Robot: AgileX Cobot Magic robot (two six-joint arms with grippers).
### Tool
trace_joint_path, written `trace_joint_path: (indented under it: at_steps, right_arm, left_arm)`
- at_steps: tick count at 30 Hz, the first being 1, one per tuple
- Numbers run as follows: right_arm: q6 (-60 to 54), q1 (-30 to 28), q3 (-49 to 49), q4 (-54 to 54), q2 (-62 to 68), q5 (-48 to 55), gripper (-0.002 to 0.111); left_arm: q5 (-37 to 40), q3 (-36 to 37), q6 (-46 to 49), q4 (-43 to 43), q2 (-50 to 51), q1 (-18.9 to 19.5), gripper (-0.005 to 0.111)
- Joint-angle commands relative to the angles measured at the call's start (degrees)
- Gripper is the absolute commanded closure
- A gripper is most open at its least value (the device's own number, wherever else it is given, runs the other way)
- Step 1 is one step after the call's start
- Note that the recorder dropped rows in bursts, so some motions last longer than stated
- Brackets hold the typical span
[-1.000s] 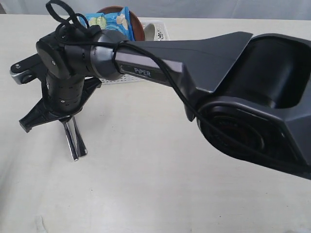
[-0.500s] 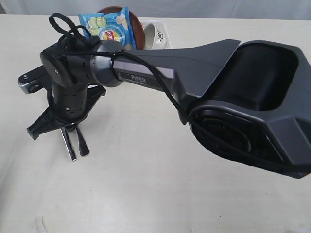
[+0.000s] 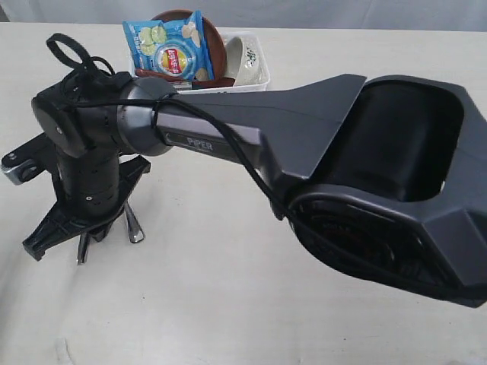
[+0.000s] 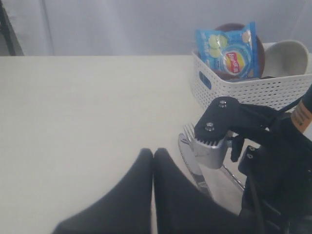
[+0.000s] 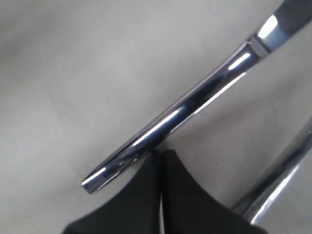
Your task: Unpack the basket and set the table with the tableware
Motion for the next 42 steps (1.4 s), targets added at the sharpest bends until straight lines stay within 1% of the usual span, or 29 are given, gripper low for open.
trace_joint_path:
  at_steps: [1, 8, 10, 15, 20, 24, 34, 42]
  right_arm:
    - [-0.6, 0.6, 0.1, 0.7, 0.4, -0.7, 0.109]
    - [0.0, 0.5, 0.1, 0.6, 0.4, -3.1, 0.109]
    - [0.0, 0.2, -1.1, 0.2, 0.3, -2.9, 0.109]
    - [2.0, -3.5, -2.8, -3.1, -2.7, -1.5, 0.109]
    - [2.2, -8.6, -3.0, -3.6, -3.0, -1.3, 0.109]
    - [2.8, -10.6, -3.0, -4.1, -2.4, -0.7, 0.109]
    - [3.4, -10.5, -3.0, -4.6, 1.1, 0.4, 0.109]
    - [0.5, -10.2, -3.0, -0.2, 1.2, 1.9, 0.109]
  left_arm:
    - [-0.6, 0.2, -0.2, 0.5, -0.1, 0.1, 0.107]
    - [-0.6, 0.2, -0.2, 0.5, -0.1, 0.1, 0.107]
    - [-0.6, 0.2, -0.2, 0.5, -0.1, 0.1, 0.107]
    - [-0.6, 0.2, -0.2, 0.5, -0.1, 0.1, 0.107]
    - [-0.6, 0.2, -0.2, 0.5, -0.1, 0.1, 0.107]
    - [-0.6, 0.2, -0.2, 0.5, -0.1, 0.1, 0.107]
    - [-0.6, 0.2, -0.2, 0.5, -0.1, 0.1, 0.107]
    - [-0.6, 0.2, -0.2, 0.5, -0.1, 0.1, 0.107]
